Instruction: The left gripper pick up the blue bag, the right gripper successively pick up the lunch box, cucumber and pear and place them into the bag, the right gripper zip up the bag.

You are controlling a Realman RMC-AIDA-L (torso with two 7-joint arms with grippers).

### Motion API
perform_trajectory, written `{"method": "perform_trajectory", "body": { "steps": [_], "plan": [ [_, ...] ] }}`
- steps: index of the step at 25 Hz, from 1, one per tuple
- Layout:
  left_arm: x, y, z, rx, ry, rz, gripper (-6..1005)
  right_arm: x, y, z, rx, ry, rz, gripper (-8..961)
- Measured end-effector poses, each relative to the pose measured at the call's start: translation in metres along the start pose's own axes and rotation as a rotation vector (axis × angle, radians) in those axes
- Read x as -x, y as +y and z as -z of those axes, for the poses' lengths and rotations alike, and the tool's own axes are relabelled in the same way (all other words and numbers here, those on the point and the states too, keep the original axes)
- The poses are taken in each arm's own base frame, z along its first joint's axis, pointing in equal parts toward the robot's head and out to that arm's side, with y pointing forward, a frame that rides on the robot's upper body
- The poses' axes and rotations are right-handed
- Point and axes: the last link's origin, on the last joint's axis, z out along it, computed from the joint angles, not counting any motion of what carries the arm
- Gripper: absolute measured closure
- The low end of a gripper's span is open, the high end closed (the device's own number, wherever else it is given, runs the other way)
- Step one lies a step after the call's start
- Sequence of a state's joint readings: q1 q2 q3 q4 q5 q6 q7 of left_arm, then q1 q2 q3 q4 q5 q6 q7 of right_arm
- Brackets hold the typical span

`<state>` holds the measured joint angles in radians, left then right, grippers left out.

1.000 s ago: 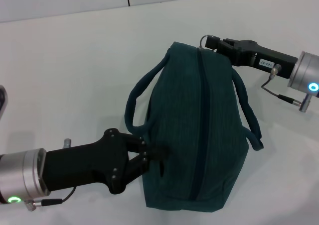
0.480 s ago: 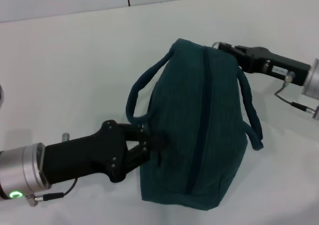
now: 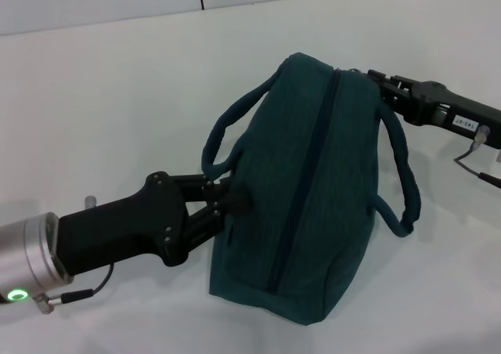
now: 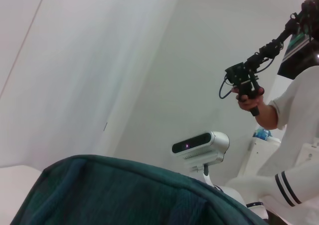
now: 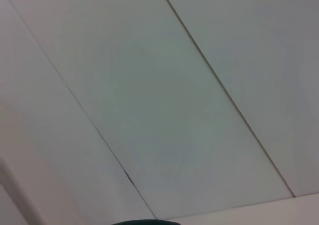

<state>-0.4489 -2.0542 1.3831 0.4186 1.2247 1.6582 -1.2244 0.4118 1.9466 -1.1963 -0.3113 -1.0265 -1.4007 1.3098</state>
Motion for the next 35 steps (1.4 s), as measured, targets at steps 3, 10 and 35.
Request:
{"method": "perform_trajectory", "body": {
  "steps": [3, 10, 35],
  "plan": [
    [0.001, 0.0, 0.002, -0.014, 0.016, 0.005, 829, 0.001, -0.001, 0.002, -0.001, 0.001, 0.002, 801],
    [0.001, 0.0, 0.009, -0.052, 0.054, 0.013, 721, 0.001, -0.005, 0.018, -0.029, -0.002, 0.005, 505],
    [-0.03, 0.007, 0.006, 0.082, 0.085, -0.084, 426, 0.032, 0.048, 0.04, 0.452, 0.039, 0.292, 281]
  ]
}}
